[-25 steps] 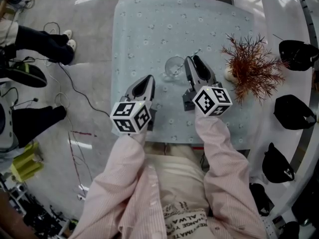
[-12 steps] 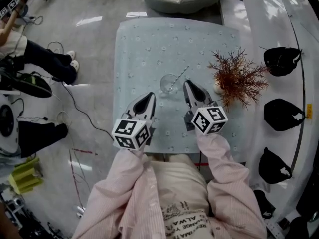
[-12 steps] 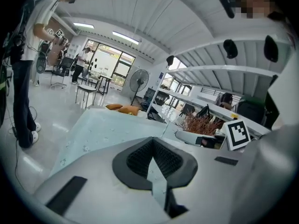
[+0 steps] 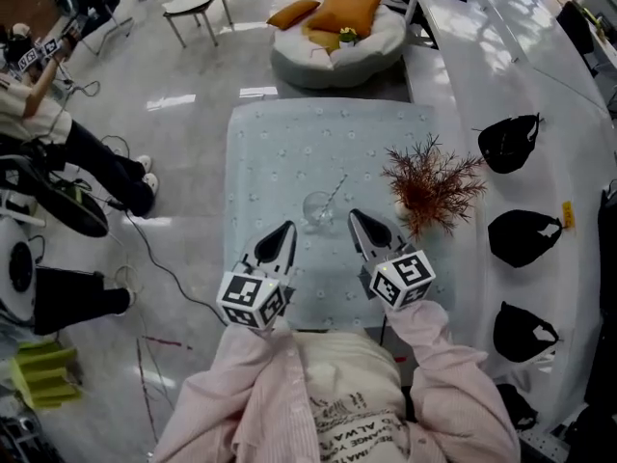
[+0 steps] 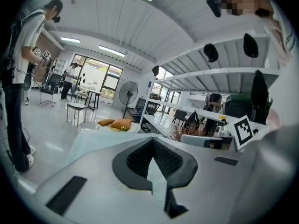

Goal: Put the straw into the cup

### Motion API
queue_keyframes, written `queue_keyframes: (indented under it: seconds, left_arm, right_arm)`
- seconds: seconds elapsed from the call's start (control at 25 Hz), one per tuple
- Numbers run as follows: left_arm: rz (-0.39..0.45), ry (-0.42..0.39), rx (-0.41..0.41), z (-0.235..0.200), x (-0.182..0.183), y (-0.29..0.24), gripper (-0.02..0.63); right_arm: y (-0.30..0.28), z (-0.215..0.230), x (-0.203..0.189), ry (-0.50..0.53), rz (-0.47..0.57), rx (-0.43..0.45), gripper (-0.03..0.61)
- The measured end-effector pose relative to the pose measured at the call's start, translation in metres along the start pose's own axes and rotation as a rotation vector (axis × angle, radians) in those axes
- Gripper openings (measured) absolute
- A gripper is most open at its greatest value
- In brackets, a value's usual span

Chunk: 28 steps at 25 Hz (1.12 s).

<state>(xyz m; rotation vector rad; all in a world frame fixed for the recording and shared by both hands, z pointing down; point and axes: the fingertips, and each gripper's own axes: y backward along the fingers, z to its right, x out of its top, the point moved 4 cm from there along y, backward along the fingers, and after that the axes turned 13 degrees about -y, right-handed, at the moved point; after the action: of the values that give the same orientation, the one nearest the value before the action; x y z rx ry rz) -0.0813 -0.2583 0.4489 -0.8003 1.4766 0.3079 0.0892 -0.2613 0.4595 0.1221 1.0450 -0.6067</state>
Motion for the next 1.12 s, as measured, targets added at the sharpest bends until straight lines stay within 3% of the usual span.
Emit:
queue_keyframes:
  seconds: [0.36,1.12]
  left_arm:
    - [0.069,-0.095,0.010,0.008,0.038,0.023,0.000]
    - [0.203,-0.146,0.159,-0.008,0.077,0.061,0.000]
  right_arm:
    - [0.027,-0.035,0.038,0.074,0.078,0.057,0.002]
    - [0.045,-0.057,0.090,0.138,0.207,0.115,0.000]
